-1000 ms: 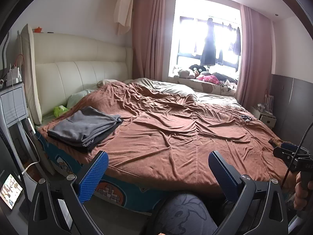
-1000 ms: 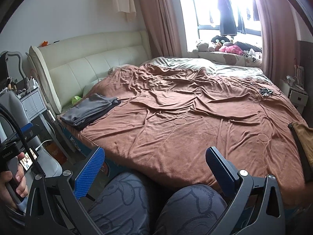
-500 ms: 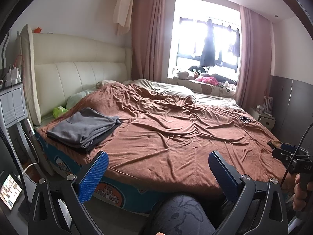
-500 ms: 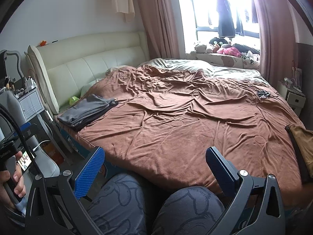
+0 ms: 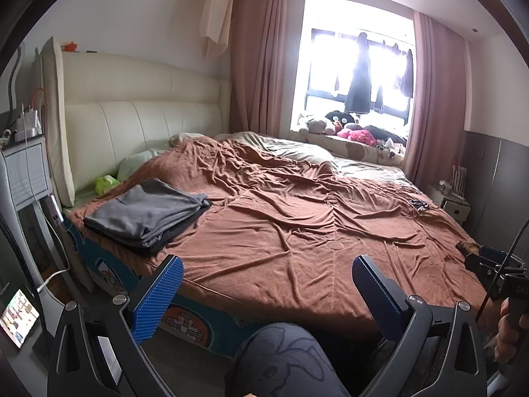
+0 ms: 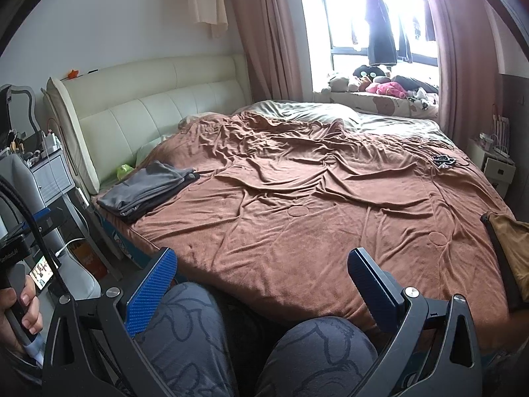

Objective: Fold small clothes

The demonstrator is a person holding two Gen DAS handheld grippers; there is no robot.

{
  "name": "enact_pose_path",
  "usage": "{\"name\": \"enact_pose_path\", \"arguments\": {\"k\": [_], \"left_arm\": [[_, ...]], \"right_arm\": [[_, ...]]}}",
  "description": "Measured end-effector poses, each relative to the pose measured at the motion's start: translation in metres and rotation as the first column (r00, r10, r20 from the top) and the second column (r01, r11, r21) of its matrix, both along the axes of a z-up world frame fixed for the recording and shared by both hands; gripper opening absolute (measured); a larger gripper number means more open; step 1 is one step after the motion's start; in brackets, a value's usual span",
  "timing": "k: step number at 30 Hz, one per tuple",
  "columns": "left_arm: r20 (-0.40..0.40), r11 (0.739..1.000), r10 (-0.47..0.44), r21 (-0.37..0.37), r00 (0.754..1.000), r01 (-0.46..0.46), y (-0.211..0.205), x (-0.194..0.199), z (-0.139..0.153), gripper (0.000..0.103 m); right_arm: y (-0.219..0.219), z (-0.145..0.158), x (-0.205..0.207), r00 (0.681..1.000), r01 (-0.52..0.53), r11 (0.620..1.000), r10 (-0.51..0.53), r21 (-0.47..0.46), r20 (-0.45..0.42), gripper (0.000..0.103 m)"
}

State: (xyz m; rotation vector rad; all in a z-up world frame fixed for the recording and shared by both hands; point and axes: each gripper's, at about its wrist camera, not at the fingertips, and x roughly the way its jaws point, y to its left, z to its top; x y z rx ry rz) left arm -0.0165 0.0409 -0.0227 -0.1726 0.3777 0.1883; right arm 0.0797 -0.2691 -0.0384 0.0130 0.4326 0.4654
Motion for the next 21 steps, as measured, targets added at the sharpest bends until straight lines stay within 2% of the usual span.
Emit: {"name": "enact_pose_path", "arguments": {"k": [4,9,21], "left_arm": [[0.003,1.000,-0.012,0.002,1.000,0.012,-0.003,-0.001,0.002,0.103],[-0.004,0.999,-0.022,0.039,1.000,0.022,-0.013,-0.001,0.002,0.103],[-0.036,0.999,-0.031,0.029,0.999,0.032,-0.021,0.000,0.006,0.103]], "right_arm": [[0.000,0.000,0.000,1.000,0.002,1.000,-0.002,-0.001,-0.001,0.103],[-0.002,0.001,0.000,1.000,0.004,1.000,-0.004,0.006,-0.004,0.103],[-0.008,0.003,0.004,1.000,0.016,0.999,-0.015,0.028,-0.011,0.103]]}}
